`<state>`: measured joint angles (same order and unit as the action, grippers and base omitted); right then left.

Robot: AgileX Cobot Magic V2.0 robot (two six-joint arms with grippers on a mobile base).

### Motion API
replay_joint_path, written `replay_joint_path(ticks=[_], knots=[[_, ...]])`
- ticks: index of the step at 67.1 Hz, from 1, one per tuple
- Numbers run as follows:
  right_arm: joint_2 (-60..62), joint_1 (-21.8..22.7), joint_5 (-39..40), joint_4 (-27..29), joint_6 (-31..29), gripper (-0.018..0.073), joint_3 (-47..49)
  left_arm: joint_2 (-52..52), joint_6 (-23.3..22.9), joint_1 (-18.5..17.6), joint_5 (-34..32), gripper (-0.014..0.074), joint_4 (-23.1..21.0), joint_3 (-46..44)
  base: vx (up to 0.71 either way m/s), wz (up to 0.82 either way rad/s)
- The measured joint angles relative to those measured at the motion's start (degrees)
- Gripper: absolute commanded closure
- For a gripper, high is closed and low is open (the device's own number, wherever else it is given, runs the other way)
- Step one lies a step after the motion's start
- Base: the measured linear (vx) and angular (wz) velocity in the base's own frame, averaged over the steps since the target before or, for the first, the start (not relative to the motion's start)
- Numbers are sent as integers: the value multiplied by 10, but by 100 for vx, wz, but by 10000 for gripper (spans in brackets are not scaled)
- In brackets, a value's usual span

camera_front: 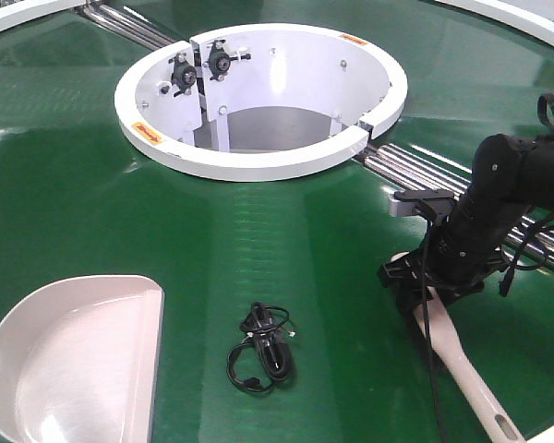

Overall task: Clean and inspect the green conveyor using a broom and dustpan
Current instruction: 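Reach the right gripper to the cream brush handle and grasp it, then reach the left gripper to the cream dustpan handle and grasp it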

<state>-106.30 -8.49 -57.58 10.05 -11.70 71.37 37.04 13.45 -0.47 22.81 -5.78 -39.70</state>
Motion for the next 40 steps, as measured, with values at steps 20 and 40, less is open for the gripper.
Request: replay_joint_path(ticks=[20, 40], knots=[[-1, 0, -60, 0, 22, 565, 5, 0, 0, 0, 0, 6, 0, 0, 0, 0], [13, 0, -114, 0, 51, 565, 43, 0, 0, 0, 0, 6, 0, 0, 0, 0]])
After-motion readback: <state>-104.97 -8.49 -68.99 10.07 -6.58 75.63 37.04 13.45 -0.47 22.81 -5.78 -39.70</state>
